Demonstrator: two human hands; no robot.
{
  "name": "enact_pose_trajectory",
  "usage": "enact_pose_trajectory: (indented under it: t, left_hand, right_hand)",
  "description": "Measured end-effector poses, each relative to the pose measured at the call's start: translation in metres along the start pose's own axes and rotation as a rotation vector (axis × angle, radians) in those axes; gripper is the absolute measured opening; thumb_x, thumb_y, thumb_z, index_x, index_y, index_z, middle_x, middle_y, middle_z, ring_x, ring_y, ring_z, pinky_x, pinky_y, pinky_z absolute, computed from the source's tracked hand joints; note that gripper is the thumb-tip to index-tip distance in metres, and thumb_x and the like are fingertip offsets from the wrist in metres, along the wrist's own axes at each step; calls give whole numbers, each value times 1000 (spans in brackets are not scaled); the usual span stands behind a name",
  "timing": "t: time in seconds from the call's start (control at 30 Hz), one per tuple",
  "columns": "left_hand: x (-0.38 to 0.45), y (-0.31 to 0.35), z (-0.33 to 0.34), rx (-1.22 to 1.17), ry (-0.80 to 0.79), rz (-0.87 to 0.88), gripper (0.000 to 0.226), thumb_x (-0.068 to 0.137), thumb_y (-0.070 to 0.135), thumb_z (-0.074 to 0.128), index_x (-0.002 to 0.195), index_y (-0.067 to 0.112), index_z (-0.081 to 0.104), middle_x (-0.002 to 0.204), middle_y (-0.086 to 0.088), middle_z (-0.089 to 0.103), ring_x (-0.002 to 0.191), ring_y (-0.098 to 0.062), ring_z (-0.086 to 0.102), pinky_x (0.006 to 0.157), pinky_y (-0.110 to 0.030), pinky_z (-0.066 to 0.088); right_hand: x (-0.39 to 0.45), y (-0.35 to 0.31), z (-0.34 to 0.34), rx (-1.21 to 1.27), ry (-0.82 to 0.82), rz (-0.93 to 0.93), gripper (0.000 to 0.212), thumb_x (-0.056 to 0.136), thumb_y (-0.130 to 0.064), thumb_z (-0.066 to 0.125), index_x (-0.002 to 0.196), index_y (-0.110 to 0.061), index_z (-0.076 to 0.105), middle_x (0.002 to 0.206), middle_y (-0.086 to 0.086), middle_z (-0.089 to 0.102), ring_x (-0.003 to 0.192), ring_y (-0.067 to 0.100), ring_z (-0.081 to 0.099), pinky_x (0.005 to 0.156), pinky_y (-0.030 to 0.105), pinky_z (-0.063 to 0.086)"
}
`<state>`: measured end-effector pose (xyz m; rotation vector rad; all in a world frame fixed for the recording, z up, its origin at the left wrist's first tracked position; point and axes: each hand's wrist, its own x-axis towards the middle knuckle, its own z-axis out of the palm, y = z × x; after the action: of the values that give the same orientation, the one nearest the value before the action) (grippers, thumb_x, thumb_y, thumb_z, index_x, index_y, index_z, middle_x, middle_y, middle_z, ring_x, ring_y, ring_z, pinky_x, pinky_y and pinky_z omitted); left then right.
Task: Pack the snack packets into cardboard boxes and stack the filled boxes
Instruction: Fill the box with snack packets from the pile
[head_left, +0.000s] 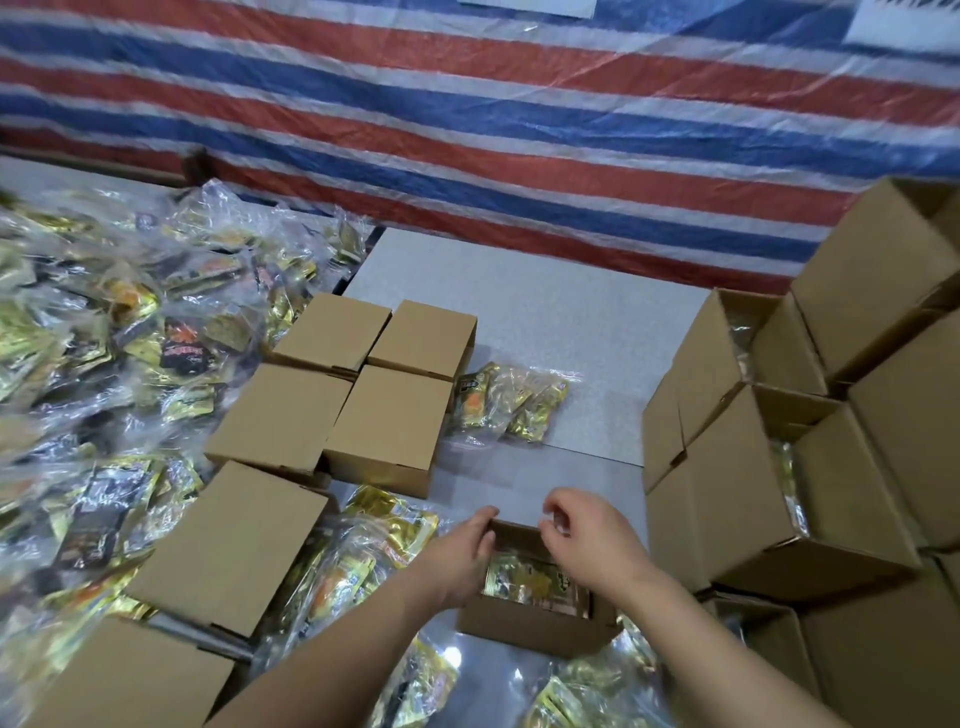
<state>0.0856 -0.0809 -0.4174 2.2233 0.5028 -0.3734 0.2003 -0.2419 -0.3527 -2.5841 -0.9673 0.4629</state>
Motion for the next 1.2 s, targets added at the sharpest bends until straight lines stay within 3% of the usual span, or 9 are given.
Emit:
enact_pose_trajectory:
  t: [0.07,0.13,0.27,0.4,0.5,0.63,0.73,0.87,1.2]
  left_hand:
    - [-1,2,-1,17,-4,12,48,107,36,30,155,27,26,152,-8,45,132,-26,49,109,-31,38]
    - [-1,4,-4,64,-5,22,51,107,36,30,156,25,23,157,-7,36,138,-26,43,114,-33,34]
    - [-8,11,-9,217,98,-29,61,106,48,27,160,24,11,162,-6,25,142,-29,37,113,-39,35]
    - [-30,9,-2,48,418,-213,71,95,66,38,138,9,41,135,-12,47,125,-29,50,103,-39,44]
    - [-44,8,10,64,263,-346,78,88,81,30,115,12,55,110,-8,64,100,-25,63,83,-34,51]
    - [-46,28,12,34,24,-273,77,96,70,31,101,5,71,103,-14,73,98,-29,69,86,-34,55]
    - [-46,46,8,-13,106,-160,39,101,46,43,98,16,67,93,-5,73,88,-22,69,77,-31,53]
    - [-63,73,-14,89,185,-47,50,98,52,48,68,13,56,66,-3,63,66,-16,61,57,-27,39]
    - [-130,184,-24,65,43,159,38,95,34,53,68,7,59,70,-12,70,67,-21,68,67,-36,54]
  right_hand:
    - [5,9,-6,-122,-107,-22,45,94,-37,57,137,-24,52,133,-5,56,122,19,54,103,34,44]
    - [7,16,0,-201,-283,64,50,98,-38,54,145,-24,43,143,1,52,128,25,52,105,37,44]
    - [-1,25,23,-284,-316,97,25,104,-27,41,119,-18,58,123,11,64,110,32,61,83,34,47]
    - [-13,27,28,-181,-230,167,20,103,-28,40,104,-20,58,112,10,66,102,33,62,72,31,39]
    - [-21,23,28,-95,-179,231,20,101,-28,40,100,-21,59,109,10,68,101,34,63,73,31,41]
    - [-34,12,25,9,-107,269,12,96,-25,44,85,-28,48,103,10,69,99,35,64,69,31,38]
    - [-50,2,14,45,-47,281,12,94,-23,45,83,-26,47,100,10,70,97,36,65,68,32,39]
    - [-81,-8,-16,84,23,324,24,98,-30,42,77,-19,47,95,14,67,92,37,64,71,37,47]
    - [-193,-5,-114,147,190,335,15,101,-32,48,87,-27,53,83,-11,57,68,5,54,53,14,39]
